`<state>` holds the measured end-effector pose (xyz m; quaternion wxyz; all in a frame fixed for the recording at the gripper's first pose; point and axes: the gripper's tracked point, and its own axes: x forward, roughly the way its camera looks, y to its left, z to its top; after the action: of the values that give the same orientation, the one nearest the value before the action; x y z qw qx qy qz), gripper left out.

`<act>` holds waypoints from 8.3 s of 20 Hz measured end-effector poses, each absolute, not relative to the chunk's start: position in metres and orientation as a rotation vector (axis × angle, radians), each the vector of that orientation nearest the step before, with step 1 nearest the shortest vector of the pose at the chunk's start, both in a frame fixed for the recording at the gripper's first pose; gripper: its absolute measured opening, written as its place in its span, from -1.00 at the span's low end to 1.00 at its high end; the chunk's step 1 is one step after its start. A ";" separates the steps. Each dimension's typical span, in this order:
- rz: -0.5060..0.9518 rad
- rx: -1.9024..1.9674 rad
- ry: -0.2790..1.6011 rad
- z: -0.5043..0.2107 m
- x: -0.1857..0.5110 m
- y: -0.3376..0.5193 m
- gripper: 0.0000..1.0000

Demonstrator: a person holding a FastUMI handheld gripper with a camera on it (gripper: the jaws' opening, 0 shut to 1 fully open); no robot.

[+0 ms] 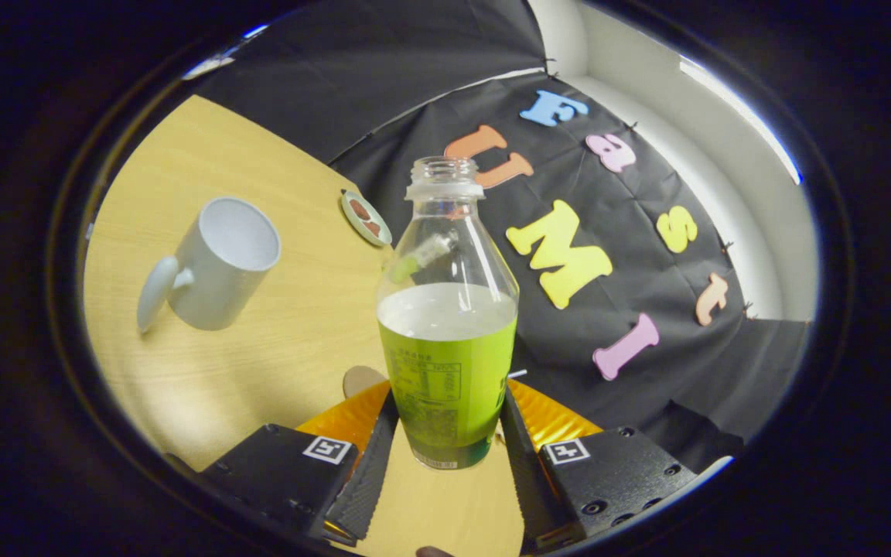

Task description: Take the bottle from table, then pour the juice into the cup, finally place the bottle on the coaster

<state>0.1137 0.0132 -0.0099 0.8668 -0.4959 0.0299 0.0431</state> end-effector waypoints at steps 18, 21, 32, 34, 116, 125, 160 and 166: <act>0.007 -1.435 0.019 -0.002 0.138 0.030 0.52; -0.020 -1.501 0.007 0.004 0.140 0.031 0.52; -0.086 -1.680 -0.073 0.028 0.133 0.035 0.52; -0.092 -1.695 -0.081 0.031 0.131 0.035 0.52; -0.259 -1.878 -0.288 0.172 0.128 0.052 0.51; -0.255 -1.893 -0.307 0.173 0.128 0.058 0.51; -0.146 -1.667 -0.219 0.120 0.138 0.055 0.51; -0.070 -1.341 -0.124 0.101 0.135 0.044 0.51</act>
<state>0.1355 0.0443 0.1007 0.7813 -0.6207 -0.0573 -0.0323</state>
